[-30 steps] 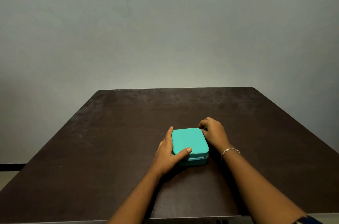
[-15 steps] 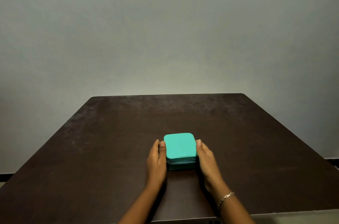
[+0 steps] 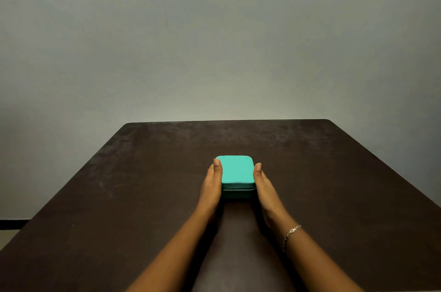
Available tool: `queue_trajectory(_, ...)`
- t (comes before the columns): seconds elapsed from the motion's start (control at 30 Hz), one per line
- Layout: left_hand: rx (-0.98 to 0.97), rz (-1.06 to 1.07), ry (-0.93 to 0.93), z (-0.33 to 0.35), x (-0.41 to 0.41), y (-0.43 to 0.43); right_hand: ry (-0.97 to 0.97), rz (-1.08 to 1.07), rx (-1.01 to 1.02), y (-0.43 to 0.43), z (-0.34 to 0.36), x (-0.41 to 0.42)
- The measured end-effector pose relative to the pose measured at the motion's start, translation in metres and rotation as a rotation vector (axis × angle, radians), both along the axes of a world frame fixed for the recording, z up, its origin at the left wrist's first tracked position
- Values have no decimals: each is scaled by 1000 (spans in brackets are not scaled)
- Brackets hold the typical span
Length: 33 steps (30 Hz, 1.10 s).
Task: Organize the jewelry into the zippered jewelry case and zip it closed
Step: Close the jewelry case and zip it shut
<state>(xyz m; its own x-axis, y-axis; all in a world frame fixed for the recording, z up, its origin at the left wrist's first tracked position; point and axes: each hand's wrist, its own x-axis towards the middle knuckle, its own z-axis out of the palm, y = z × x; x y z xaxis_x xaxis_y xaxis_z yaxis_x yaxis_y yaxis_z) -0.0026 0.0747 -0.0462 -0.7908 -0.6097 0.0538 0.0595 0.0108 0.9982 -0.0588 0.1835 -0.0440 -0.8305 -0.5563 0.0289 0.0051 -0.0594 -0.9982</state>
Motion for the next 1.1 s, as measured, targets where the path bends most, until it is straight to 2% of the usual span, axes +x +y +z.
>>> queue_trajectory(0.27,-122,-61,-105,11,-33,-37,24,49,89,-33,13,-37)
queue_trajectory(0.47,-210,-110,-140,-6,-40,-53,90,38,146,-41,7,-46)
queue_trajectory(0.73,-567,-87,-116,-21,-28,-55,284,-3,289,-41,-11,-50)
queue_trajectory(0.83,-580,-44,-165,-26,-28,-54,344,-8,275,-41,-17,-49)
queue_trajectory(1.1,-572,-42,-242,-32,-26,-49,315,-61,343,-43,-31,-45)
